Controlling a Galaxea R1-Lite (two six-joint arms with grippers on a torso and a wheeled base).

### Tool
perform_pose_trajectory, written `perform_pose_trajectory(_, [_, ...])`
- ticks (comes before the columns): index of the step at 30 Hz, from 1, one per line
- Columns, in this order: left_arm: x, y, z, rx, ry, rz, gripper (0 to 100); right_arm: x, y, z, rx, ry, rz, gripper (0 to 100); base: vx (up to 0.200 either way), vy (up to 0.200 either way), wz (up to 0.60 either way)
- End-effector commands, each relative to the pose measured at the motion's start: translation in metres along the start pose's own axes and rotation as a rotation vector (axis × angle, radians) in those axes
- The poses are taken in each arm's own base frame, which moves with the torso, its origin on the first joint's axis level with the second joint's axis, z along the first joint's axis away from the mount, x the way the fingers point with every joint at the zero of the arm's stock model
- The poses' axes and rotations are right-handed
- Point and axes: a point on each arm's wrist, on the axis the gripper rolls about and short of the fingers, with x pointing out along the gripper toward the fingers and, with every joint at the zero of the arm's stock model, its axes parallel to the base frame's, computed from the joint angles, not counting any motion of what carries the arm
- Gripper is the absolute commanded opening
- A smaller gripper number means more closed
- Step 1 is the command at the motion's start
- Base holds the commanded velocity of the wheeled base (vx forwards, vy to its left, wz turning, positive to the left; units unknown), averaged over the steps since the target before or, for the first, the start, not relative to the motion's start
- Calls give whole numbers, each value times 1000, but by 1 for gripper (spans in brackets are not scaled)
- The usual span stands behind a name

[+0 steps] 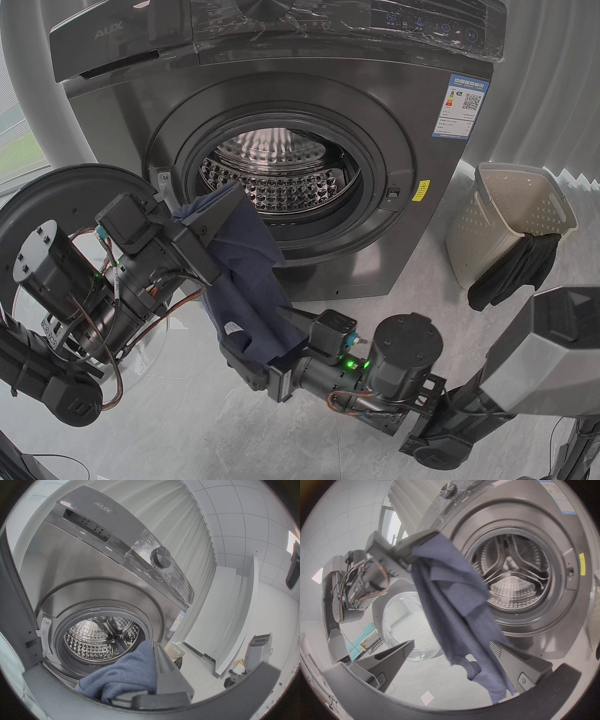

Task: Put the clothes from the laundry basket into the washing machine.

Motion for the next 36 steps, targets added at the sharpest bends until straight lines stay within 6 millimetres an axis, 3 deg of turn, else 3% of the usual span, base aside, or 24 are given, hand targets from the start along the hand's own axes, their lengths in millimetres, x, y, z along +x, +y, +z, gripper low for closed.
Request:
perform_pose_trajectory(1, [3,5,-8,-1,20,15,0,16,12,-25,-4,22,34,100,0,0,0])
perform_pose_trajectory(8, [3,5,-7,-2,19,13,0,39,16,-39,-3,-7,48,100,0,0,0])
perform_pose_trajectory(18, [3,2,-3,-3,5,4,0,66,-17,-42,-18,-60,-24,100,0,0,0])
perform_pose_trajectory(26, [2,1,-3,-5,6,0,0,80,-19,-44,-20,-87,-31,100,0,0,0])
perform_pose_trajectory(27, [2,1,-3,-6,6,0,0,81,-19,-44,-20,-93,-32,0,0,0,0])
perform_pose_trajectory(36, [1,2,-6,-8,18,5,0,83,-14,-38,-16,-114,-26,0,0,0,0])
